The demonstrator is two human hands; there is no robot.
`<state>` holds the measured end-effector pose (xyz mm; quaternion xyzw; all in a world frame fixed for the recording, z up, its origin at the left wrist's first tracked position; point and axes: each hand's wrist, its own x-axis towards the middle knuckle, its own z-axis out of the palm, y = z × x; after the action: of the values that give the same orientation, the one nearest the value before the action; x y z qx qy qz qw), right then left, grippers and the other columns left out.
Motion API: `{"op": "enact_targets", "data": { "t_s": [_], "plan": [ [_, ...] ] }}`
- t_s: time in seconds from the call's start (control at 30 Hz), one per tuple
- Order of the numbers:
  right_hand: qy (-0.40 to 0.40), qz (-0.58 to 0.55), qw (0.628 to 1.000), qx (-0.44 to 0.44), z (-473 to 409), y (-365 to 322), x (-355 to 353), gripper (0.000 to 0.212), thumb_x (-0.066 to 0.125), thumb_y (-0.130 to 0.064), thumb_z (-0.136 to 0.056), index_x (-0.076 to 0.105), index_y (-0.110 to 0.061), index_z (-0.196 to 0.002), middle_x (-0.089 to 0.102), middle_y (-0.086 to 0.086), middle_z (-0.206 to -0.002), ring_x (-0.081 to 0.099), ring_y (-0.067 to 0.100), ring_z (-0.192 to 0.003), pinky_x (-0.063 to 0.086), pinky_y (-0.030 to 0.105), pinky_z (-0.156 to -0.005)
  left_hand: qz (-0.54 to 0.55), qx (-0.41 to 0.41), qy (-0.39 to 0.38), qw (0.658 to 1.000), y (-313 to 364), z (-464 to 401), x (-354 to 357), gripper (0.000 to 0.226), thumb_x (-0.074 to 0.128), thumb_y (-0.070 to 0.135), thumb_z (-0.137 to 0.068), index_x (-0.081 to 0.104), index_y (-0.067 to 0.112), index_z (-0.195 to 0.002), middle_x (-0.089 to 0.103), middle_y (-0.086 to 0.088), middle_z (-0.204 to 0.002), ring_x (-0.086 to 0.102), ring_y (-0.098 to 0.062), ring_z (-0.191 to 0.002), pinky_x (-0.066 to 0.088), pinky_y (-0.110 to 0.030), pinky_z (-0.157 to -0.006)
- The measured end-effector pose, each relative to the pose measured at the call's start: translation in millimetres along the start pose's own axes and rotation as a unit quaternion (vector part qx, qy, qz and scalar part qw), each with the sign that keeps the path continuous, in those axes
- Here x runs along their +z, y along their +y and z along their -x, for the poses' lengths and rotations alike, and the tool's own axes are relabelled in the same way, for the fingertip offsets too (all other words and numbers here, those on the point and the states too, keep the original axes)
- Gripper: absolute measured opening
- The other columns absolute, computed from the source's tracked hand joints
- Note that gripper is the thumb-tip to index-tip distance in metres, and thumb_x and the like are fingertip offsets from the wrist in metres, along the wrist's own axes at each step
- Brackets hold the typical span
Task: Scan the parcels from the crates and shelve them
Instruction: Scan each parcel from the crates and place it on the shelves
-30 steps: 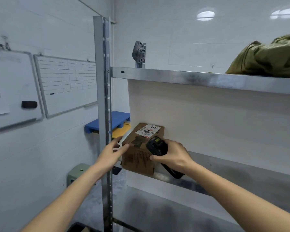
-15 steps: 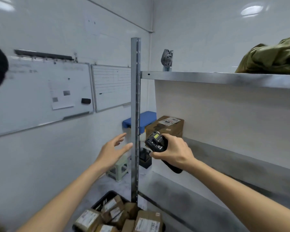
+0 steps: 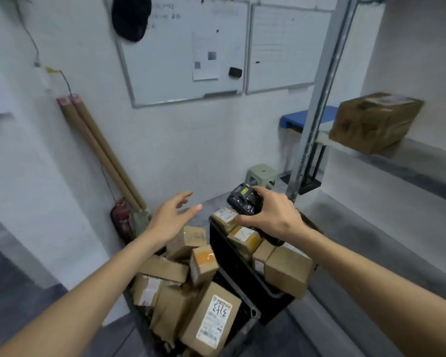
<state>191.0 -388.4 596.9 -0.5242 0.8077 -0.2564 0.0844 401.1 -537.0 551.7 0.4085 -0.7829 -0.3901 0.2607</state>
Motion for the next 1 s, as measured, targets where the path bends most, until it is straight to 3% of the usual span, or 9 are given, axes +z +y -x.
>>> {"op": "enact_targets", "data": {
  "t_s": [0.13,0.37,0.57,0.8,0.9,1.0],
  "plan": [
    [-0.061,-0.010,0.998,0.001,7,-7,90,0.067,0.079,-0.066,-0.066,0.061,-0.033,-0.122,0.072,-0.007,-0.103,0.068,0.022,-0.097,0.058,0.042,-0.082,-0.003,-0.056,0.027,0.998,-86,37,-3,0.062,0.067,0.048,-0.091,0.051,0.024,-0.145,0.058,0.001,-0.142,0.053,-0.012,-0.129,0.041,-0.028,-0.103],
    [-0.123,-0.002,0.992,0.027,38,23,211,0.069,0.079,-0.066,-0.068,0.058,-0.034,-0.125,0.067,-0.013,-0.103,0.067,0.015,-0.096,0.056,0.037,-0.075,-0.027,-0.132,0.010,0.991,-204,86,34,0.060,0.064,0.055,-0.091,0.052,0.031,-0.145,0.058,0.006,-0.139,0.053,-0.013,-0.130,0.045,-0.035,-0.103],
    [-0.171,0.038,0.982,0.065,65,69,273,0.077,0.082,-0.064,-0.073,0.055,-0.029,-0.136,0.067,-0.009,-0.112,0.067,0.017,-0.101,0.060,0.042,-0.080,-0.014,-0.189,-0.023,0.982,-272,126,90,0.062,0.065,0.054,-0.090,0.051,0.028,-0.145,0.059,0.005,-0.139,0.055,-0.013,-0.125,0.045,-0.032,-0.102],
    [-0.199,0.071,0.974,0.083,75,107,318,0.079,0.084,-0.061,-0.075,0.054,-0.027,-0.140,0.066,-0.007,-0.118,0.065,0.019,-0.107,0.055,0.037,-0.080,-0.048,-0.216,-0.054,0.974,-323,163,144,0.068,0.063,0.057,-0.090,0.048,0.023,-0.148,0.058,0.001,-0.140,0.054,-0.015,-0.128,0.046,-0.033,-0.104],
    [-0.200,0.078,0.973,0.085,70,115,331,0.082,0.084,-0.060,-0.076,0.053,-0.024,-0.143,0.066,-0.005,-0.124,0.064,0.021,-0.113,0.054,0.038,-0.082,-0.051,-0.228,-0.075,0.970,-333,173,159,0.082,0.059,0.073,-0.083,0.047,0.025,-0.148,0.058,0.003,-0.142,0.054,-0.014,-0.128,0.048,-0.035,-0.103],
    [-0.201,0.072,0.973,0.087,63,122,344,0.082,0.084,-0.061,-0.074,0.054,-0.025,-0.141,0.066,-0.008,-0.111,0.065,0.021,-0.107,0.055,0.038,-0.080,-0.041,-0.248,-0.080,0.965,-346,178,173,0.103,0.049,0.090,-0.072,0.041,0.027,-0.152,0.052,0.003,-0.148,0.052,-0.015,-0.132,0.047,-0.041,-0.107]
  ]
}}
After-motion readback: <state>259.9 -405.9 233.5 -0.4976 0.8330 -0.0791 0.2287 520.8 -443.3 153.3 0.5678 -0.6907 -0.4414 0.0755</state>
